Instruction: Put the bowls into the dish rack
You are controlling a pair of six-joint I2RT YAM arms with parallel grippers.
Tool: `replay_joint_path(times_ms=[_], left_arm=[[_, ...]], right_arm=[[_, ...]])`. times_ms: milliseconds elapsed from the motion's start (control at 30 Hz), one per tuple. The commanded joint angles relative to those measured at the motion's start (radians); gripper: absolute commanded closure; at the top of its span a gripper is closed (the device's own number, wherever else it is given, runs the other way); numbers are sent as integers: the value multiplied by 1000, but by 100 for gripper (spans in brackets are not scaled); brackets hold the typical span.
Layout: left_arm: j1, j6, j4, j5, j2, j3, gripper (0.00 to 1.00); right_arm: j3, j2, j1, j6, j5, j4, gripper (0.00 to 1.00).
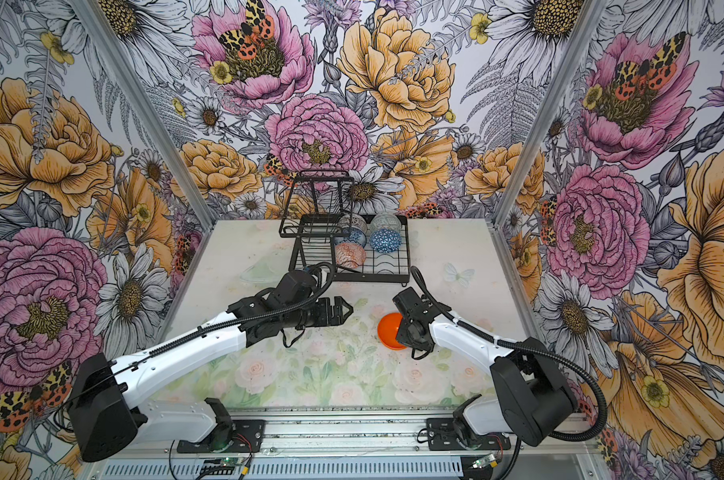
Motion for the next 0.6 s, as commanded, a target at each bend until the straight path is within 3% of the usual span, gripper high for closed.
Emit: replay_joint_path(times_ms=[0, 133, 333, 567], left_arm=[[5, -6, 34, 47, -23, -23, 1], [22, -18, 46, 100, 6, -21, 1], [22, -20, 66, 131, 56, 28, 2], [16, -50, 96, 177, 126, 59, 10]], right_arm=[[15, -3, -6, 16, -2, 27, 89], [30, -13, -4, 38, 3, 30, 97], [63, -57, 5, 84, 11, 31, 100], [124, -112, 16, 130, 40, 30, 100]])
